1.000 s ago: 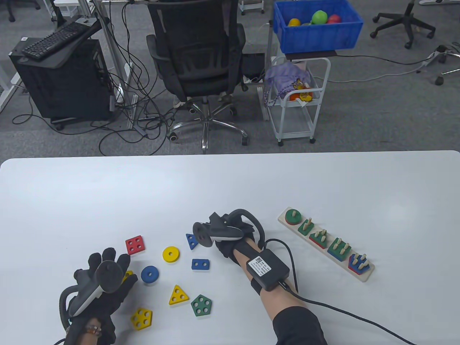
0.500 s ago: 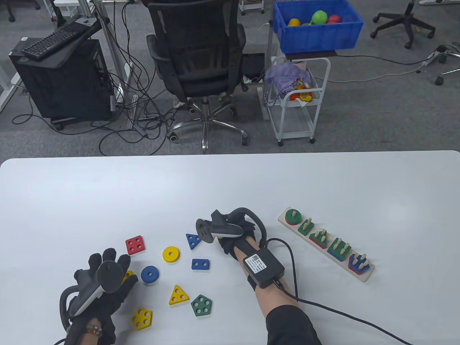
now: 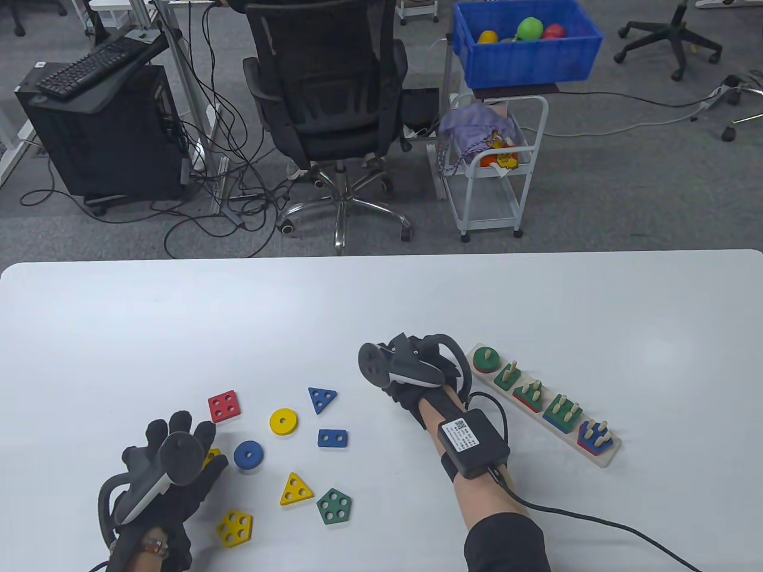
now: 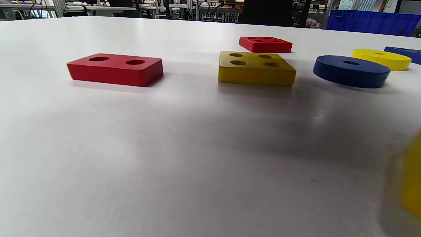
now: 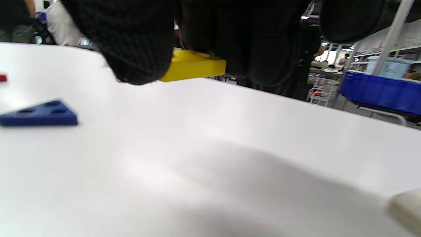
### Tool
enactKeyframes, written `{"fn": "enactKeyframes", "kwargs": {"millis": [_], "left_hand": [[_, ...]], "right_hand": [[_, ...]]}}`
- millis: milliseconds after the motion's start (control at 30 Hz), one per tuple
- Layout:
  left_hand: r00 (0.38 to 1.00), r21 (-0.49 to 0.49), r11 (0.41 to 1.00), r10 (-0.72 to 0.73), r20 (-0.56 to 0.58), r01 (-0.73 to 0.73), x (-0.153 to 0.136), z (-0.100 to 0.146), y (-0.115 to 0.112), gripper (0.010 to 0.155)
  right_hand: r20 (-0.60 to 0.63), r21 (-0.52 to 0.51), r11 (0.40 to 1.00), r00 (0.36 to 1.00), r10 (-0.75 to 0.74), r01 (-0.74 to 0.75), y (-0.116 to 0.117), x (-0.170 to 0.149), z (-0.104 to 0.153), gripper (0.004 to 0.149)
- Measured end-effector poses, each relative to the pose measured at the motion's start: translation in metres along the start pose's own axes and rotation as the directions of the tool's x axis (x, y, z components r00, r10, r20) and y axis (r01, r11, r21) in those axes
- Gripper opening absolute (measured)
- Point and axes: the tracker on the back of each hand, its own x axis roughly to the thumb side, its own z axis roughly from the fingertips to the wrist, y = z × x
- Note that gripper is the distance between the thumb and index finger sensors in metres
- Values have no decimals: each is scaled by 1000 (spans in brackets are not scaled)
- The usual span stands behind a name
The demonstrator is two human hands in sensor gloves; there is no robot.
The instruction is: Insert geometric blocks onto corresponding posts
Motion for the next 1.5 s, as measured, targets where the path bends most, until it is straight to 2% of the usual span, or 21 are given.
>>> {"fn": "enactKeyframes", "kwargs": {"millis": [133,267,400,567,767,967,1300,1367,1500], "left_hand": [[1000,4,1000,-1,1,1,0,0,0,71],[1000,5,1000,-3,5,3,0,0,0,71],[1000,5,1000,-5,6,5,1,0,0,71],[1000,6,1000,-9,6,9,1,0,-1,71],[1000,1,1000,-15,4,15,1,0,-1,71],[1000,-5,1000,-18,-2,18,1,0,-2,71],[1000,-13,1000,-25,-6,24,1,0,-2,71],[1000,-14,1000,-24,-7,24,1,0,-2,71],[1000,-6,1000,-18,3,18,3,1,-1,71]], "right_hand": [[-87,-22,999,996,-25,23,-17,-33,17,65],[-229,-34,998,972,-54,48,-25,-77,40,66],[-320,-20,998,946,-59,55,-21,-105,55,65],[-436,12,1000,900,-6,13,-4,-131,70,65],[-496,46,998,867,50,-31,19,-139,74,65],[-505,51,999,863,32,-7,34,-141,70,65],[-518,80,997,854,44,-3,42,-141,66,64],[-517,100,995,854,52,0,43,-140,67,69],[-490,29,1000,872,9,6,34,-135,76,68]]}}
